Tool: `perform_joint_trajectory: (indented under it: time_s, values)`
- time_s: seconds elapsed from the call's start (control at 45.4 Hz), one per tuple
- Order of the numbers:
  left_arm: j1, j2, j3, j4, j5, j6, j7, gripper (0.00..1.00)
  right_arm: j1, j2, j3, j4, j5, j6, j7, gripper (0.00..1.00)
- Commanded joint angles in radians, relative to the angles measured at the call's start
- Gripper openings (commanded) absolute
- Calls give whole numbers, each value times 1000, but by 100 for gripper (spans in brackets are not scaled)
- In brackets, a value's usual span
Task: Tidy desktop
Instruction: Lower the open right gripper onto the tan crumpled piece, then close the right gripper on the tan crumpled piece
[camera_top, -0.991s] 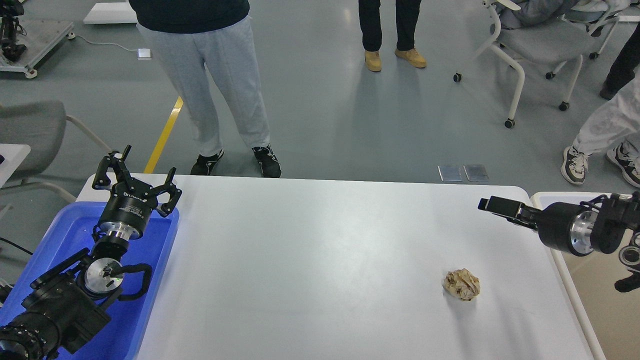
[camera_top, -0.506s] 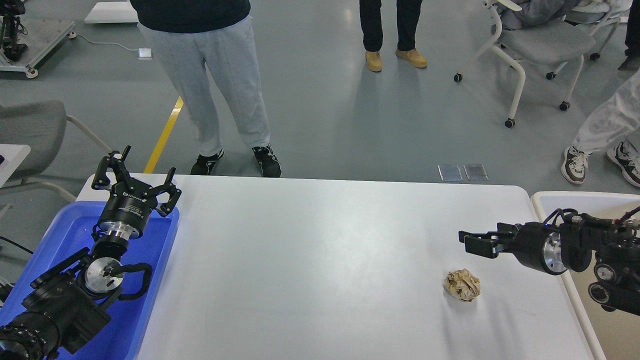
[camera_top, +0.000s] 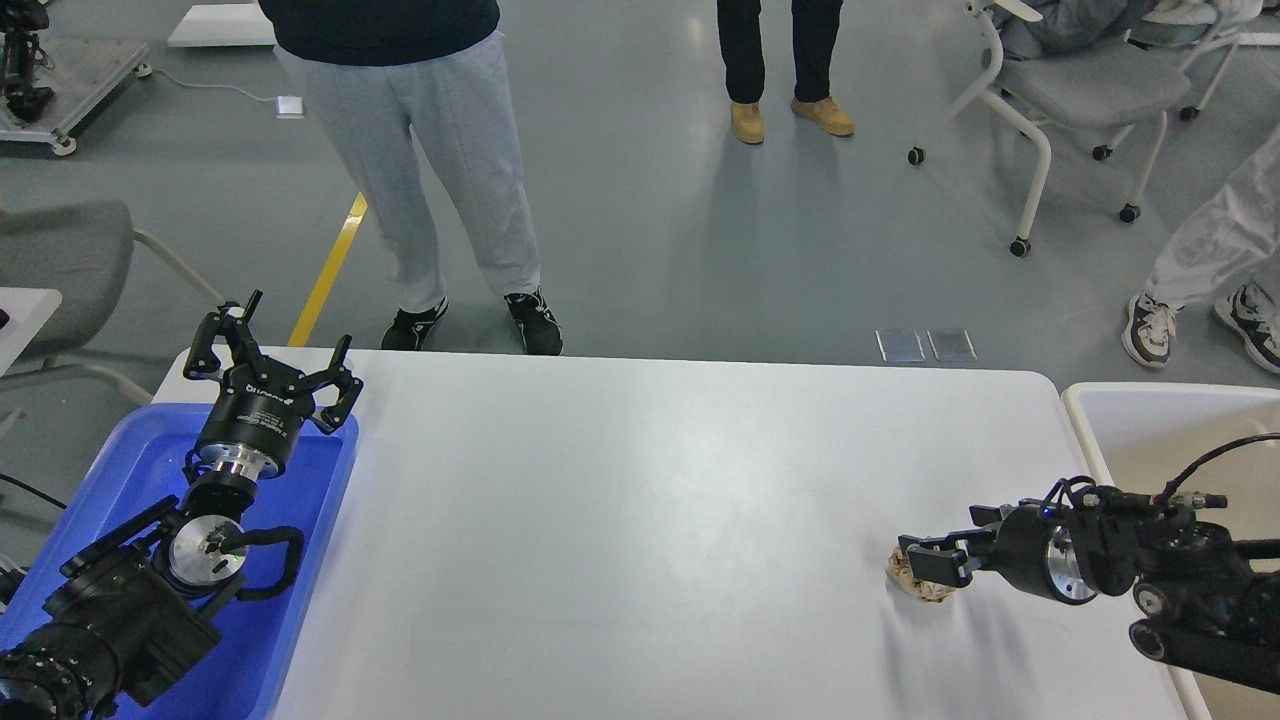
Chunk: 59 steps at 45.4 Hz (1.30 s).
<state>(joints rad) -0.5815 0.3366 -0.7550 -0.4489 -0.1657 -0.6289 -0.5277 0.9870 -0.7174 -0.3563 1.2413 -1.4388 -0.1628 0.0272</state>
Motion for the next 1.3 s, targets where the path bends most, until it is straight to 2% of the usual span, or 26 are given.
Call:
perform_joint_trajectory:
  time_s: [0.0,0.264,0.793,1.277]
  values:
    - [0,-1,0,-1,0,0,0,100,-56,47,20,-63,-20,-6,14,99]
    - [0,-1,0,1,0,0,0,100,-77,59,39,-68,-12,-4,20,99]
    - [0,1,0,-1,0,0,0,100,-111,142,43,-172,-14,-10,26,99]
    - [0,1,0,1,0,0,0,100,-123,156,40,-210,-23,-18,34,99]
